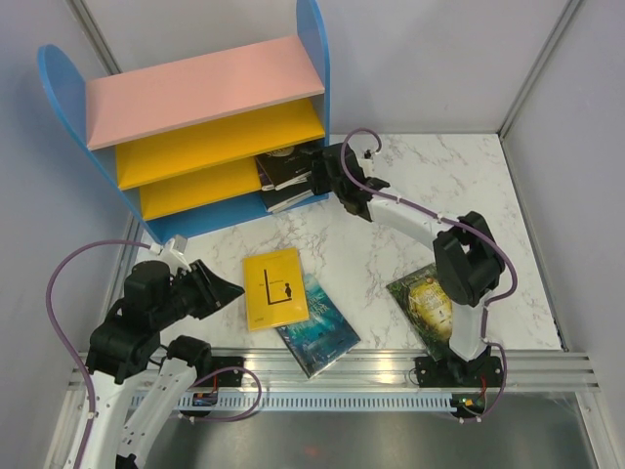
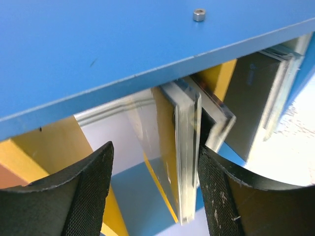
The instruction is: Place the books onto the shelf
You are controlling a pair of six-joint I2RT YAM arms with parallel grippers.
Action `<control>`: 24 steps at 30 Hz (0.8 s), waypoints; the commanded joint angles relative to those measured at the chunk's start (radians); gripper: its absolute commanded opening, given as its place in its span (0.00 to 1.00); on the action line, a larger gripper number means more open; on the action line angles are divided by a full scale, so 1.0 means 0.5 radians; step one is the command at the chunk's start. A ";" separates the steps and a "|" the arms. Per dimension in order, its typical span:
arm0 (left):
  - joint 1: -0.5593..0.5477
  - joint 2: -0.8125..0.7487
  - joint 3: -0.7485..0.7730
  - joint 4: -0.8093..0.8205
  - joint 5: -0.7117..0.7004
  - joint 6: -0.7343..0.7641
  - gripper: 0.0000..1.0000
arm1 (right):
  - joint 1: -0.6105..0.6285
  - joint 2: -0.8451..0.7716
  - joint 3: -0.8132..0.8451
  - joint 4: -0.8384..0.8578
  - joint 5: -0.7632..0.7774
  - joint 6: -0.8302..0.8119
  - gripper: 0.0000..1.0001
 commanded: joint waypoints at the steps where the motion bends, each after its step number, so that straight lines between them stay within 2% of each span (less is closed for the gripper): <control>1: 0.002 0.022 0.043 0.008 -0.039 0.109 0.38 | -0.011 -0.115 -0.096 -0.106 -0.084 -0.102 0.72; 12: 0.002 0.010 0.030 0.014 -0.036 0.097 0.37 | 0.016 -0.195 -0.176 -0.142 -0.197 -0.250 0.68; 18: 0.002 0.016 0.033 -0.014 -0.054 0.094 0.37 | 0.069 -0.208 -0.179 -0.145 -0.216 -0.338 0.56; 24: 0.005 0.034 0.067 -0.047 -0.100 0.094 0.37 | 0.102 -0.238 -0.164 -0.142 -0.280 -0.452 0.59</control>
